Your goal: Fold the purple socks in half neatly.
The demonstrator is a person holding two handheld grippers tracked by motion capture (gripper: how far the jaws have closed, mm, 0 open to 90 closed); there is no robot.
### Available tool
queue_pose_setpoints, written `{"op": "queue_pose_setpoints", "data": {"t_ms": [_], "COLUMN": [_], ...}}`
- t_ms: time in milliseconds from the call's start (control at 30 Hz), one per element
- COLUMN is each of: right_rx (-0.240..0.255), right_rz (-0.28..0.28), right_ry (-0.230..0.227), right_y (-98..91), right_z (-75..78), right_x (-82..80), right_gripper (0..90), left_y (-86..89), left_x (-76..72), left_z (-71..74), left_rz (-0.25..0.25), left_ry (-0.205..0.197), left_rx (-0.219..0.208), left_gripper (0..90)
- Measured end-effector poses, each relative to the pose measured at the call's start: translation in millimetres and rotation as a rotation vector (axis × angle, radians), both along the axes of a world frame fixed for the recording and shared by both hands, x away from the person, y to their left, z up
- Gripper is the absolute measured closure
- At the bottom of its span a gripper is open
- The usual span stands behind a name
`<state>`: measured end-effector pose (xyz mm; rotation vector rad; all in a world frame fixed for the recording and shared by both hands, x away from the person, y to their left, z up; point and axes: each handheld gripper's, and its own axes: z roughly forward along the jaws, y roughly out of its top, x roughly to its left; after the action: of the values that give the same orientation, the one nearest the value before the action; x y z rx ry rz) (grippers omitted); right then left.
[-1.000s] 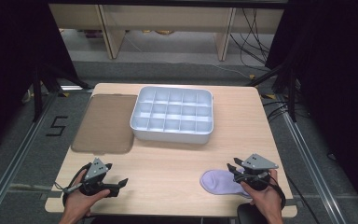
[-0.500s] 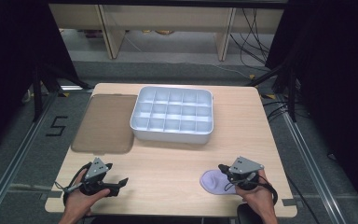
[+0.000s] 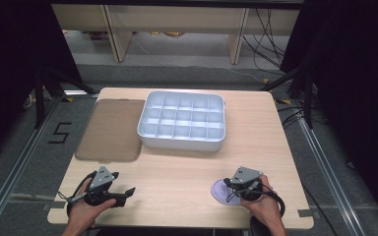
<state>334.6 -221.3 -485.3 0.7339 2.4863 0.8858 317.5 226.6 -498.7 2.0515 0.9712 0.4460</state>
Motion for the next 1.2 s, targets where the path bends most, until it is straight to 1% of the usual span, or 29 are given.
{"op": "queue_pose_setpoints", "data": {"t_ms": [33, 67, 167, 233, 267, 300, 333, 367, 400, 433, 500, 533, 567, 633, 667, 700, 733, 767, 800, 867, 900, 967, 1000, 1033, 1067, 1100, 1133, 1167, 1200], "right_rx": [-0.003, -0.003, -0.012, -0.02, -0.032, -0.032, -0.032, -0.038, -0.04, -0.047, -0.043, -0.048, -0.052, -0.049, -0.046, -0.046, -0.039, -0.032, -0.036, -0.031, -0.026, -0.028, -0.018, -0.02, -0.016, -0.014, -0.01, -0.01, -0.015], "right_rz": [0.003, 0.003, 0.001, -0.006, -0.011, -0.011, -0.01, -0.014, -0.013, -0.009, -0.014, -0.012, -0.007, -0.008, 0.017, 0.017, 0.004, -0.011, 0.003, -0.003, -0.002, 0.012, 0.011, 0.02, 0.019, 0.025, 0.053, 0.053, 0.053], "right_ry": [0.01, 0.01, 0.028, 0.04, 0.05, 0.05, 0.058, 0.055, 0.056, 0.063, 0.065, 0.073, 0.074, 0.078, 0.068, 0.068, 0.083, 0.085, 0.083, 0.09, 0.096, 0.101, 0.104, 0.098, 0.115, 0.113, 0.102, 0.102, 0.102], "right_y": [0.3, 0.3, 1.3, 2.6, 4.2, 4.2, 4.7, 6.7, 7.5, 8.3, 9.0, 9.5, 10.9, 12.0, 14.3, 14.3, 15.6, 18.4, 21.8, 23.9, 26.1, 30.1, 33.1, 35.3, 37.9, 40.2, 44.5, 44.5, 49.0], "right_z": [-1.4, -1.4, -3.2, -4.5, -6.3, -6.3, -6.9, -9.6, -10.5, -11.1, -11.8, -12.0, -13.0, -13.3, -14.1, -14.1, -13.7, -14.4, -14.2, -14.2, -14.3, -13.8, -14.8, -14.7, -14.7, -15.0, -15.9, -15.9, -15.8], "right_x": [0.7, 0.7, 2.0, 2.7, 3.7, 3.7, 4.0, 5.1, 5.7, 6.1, 6.2, 6.3, 7.2, 7.1, 9.2, 9.2, 8.6, 7.9, 8.7, 8.4, 8.6, 9.5, 9.0, 9.7, 9.2, 9.7, 11.5, 11.5, 11.0], "right_gripper": [90.0, 90.0, 90.0, 90.0, 90.0, 90.0, 90.0, 90.0, 90.0, 90.0, 90.0, 90.0, 90.0, 90.0, 90.0, 90.0, 90.0, 90.0, 90.0, 90.0, 90.0, 90.0, 90.0, 90.0, 90.0, 90.0, 90.0, 90.0, 90.0], "left_y": [-1.0, -1.0, -0.2, 0.3, -0.6, -0.6, -1.1, 0.2, 0.1, -1.1, -1.3, -0.3, 0.1, -0.2, -1.7, -2.0, -1.4, -0.4, -0.5, -1.2, -1.2, -2.5, -2.3, -2.9, -4.2, -3.5, -4.9, -4.9, -5.1], "left_x": [-0.2, -0.2, 0.3, 0.4, 0.2, 0.2, 0.6, 0.9, 0.9, 0.6, 0.7, 0.8, 1.1, 1.2, 0.7, 0.6, 1.1, 1.3, 1.2, 1.6, 1.7, 1.8, 1.7, 1.7, 1.2, 1.6, 1.1, 1.1, 1.1], "left_z": [-0.5, -0.5, -0.1, -0.1, -0.9, -0.9, -1.4, -0.9, -0.9, -1.5, -1.4, -0.6, -0.4, -0.6, -1.0, -1.3, -0.8, -0.5, -0.6, -1.3, -0.8, -2.1, -1.4, -1.6, -2.2, -1.3, -2.1, -2.1, -2.1], "left_rz": [0.005, 0.005, -0.002, -0.005, 0.012, 0.012, 0.019, 0.011, 0.011, 0.018, 0.015, 0.008, 0.004, 0.005, 0.02, 0.024, 0.018, 0.013, 0.014, 0.017, 0.012, 0.011, 0.001, -0.004, 0.005, -0.009, -0.004, -0.004, -0.005], "left_ry": [-0.001, -0.001, -0.001, 0.0, -0.005, -0.005, -0.008, -0.007, -0.007, -0.007, -0.005, 0.0, -0.001, 0.0, 0.002, 0.007, -0.002, -0.001, 0.001, -0.003, 0.005, -0.004, 0.007, 0.009, 0.012, 0.006, 0.003, 0.003, 0.006], "left_rx": [-0.01, -0.01, 0.001, 0.001, -0.012, -0.012, -0.031, -0.016, -0.015, -0.031, -0.03, -0.01, -0.001, 0.003, -0.008, -0.017, -0.008, 0.003, 0.006, -0.002, -0.002, -0.011, 0.003, 0.001, -0.012, 0.003, -0.008, -0.008, -0.01], "left_gripper": [16.7, 16.7, 16.7, 16.8, 16.7, 16.7, 16.7, 16.7, 16.7, 16.6, 16.6, 16.6, 16.6, 16.6, 16.5, 16.5, 16.5, 16.5, 16.5, 16.5, 16.5, 16.5, 16.5, 16.5, 16.5, 16.5, 16.6, 16.5, 16.6]}}
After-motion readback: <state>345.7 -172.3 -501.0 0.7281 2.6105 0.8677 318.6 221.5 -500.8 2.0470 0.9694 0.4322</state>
